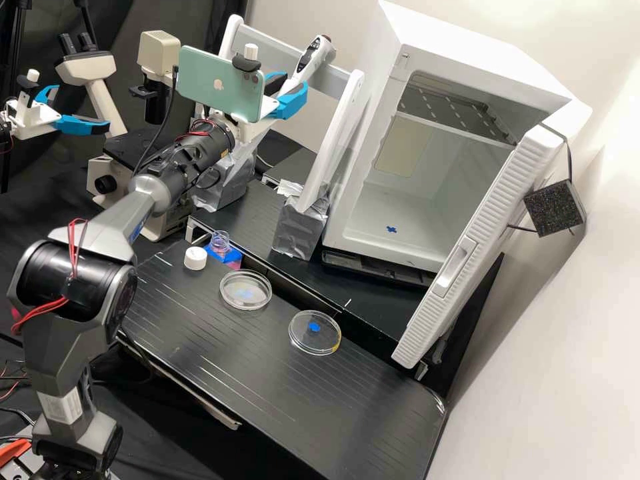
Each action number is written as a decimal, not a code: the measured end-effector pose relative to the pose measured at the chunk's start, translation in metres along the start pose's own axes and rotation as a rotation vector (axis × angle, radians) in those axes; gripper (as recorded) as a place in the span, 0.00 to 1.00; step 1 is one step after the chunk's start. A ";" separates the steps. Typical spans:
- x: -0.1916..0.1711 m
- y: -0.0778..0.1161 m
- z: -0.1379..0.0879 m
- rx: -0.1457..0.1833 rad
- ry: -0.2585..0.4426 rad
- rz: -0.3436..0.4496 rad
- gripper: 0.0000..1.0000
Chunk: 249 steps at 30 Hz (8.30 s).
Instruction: Use the pipette
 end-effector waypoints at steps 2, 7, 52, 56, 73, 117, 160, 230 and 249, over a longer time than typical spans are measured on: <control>-0.003 -0.002 0.001 0.007 -0.002 -0.008 0.00; -0.006 -0.004 -0.003 0.016 0.006 0.007 0.00; 0.007 -0.058 -0.001 -0.035 -0.004 -0.110 1.00; 0.010 -0.060 -0.001 -0.056 -0.010 -0.110 1.00; 0.031 -0.053 -0.007 -0.039 -0.043 -0.107 1.00; 0.032 -0.070 -0.003 -0.060 -0.053 -0.183 1.00; 0.027 -0.061 0.002 -0.034 -0.049 -0.169 0.00; 0.018 -0.043 0.000 0.026 -0.053 -0.105 0.00; -0.003 -0.022 0.008 0.051 -0.103 0.057 0.00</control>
